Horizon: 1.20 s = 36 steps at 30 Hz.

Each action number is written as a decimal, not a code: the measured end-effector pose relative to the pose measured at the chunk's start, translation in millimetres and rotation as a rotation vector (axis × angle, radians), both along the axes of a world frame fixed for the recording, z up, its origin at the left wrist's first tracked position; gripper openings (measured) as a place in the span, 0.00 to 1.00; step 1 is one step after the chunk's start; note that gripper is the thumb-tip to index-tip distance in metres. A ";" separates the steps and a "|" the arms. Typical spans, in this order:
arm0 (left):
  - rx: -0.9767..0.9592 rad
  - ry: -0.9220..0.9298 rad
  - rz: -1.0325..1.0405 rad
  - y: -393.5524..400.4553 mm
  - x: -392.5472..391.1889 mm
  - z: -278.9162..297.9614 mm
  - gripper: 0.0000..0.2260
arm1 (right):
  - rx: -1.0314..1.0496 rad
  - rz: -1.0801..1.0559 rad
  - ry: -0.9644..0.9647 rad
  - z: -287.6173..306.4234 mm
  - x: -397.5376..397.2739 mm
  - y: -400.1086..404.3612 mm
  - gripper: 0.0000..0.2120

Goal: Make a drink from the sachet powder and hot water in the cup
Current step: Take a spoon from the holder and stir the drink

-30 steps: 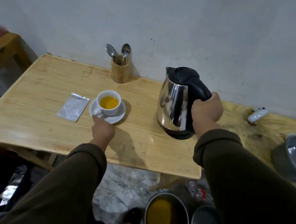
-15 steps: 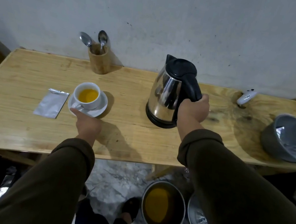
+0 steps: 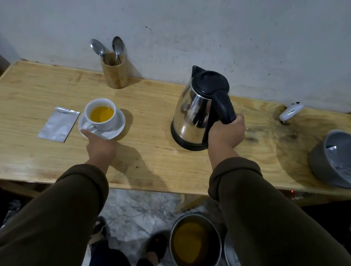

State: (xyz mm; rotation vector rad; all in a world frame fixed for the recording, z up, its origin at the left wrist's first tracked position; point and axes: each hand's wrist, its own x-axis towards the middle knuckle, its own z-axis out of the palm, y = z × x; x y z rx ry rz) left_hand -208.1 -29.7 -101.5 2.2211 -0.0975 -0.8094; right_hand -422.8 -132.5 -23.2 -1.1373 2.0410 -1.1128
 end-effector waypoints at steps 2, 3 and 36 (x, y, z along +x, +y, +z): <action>0.007 0.003 -0.015 1.0 2.5 -2.6 0.35 | 0.014 -0.001 -0.020 0.3 0.2 0.2 0.10; 0.018 -0.004 -0.030 1.6 3.6 -2.5 0.36 | 0.017 -0.002 -0.029 0.8 0.8 1.2 0.10; 0.023 -0.126 -0.644 24.3 108.9 -10.4 0.19 | 0.142 0.462 0.173 16.1 180.3 24.2 0.11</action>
